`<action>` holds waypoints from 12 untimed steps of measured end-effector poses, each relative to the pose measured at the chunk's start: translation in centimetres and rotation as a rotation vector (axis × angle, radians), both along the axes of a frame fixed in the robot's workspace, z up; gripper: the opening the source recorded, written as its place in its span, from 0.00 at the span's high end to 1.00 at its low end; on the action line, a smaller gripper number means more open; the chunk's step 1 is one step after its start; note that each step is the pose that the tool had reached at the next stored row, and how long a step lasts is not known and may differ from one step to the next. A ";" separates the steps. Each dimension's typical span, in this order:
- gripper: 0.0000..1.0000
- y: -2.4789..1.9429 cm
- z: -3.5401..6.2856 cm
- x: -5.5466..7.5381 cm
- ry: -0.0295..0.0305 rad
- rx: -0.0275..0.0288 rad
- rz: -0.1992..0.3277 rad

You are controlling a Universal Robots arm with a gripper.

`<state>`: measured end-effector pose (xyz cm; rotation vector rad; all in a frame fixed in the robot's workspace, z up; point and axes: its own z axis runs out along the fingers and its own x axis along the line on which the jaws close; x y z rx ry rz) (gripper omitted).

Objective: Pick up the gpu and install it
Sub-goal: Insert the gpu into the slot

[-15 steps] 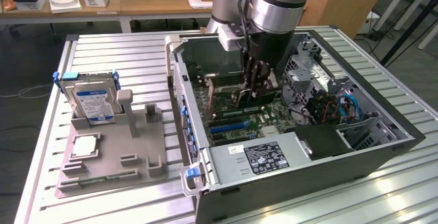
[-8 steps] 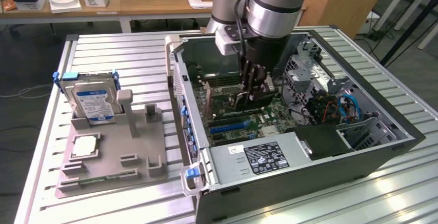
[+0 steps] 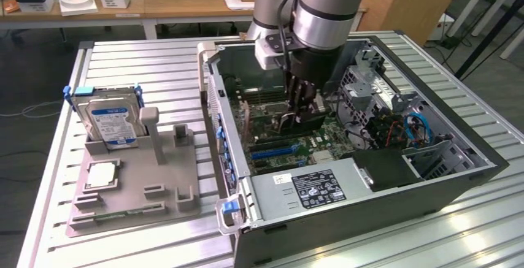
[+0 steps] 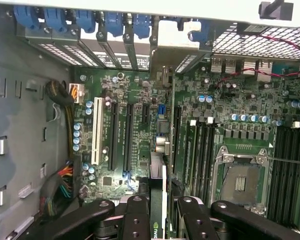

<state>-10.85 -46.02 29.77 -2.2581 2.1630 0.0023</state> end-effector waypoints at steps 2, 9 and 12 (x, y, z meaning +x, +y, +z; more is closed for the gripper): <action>0.74 0.00 -0.10 -0.1 0.0001 -0.0003 -0.007; 0.74 0.00 -0.21 -0.1 0.0000 -0.0002 -0.013; 0.74 0.00 -0.31 -0.2 0.0000 -0.0003 -0.013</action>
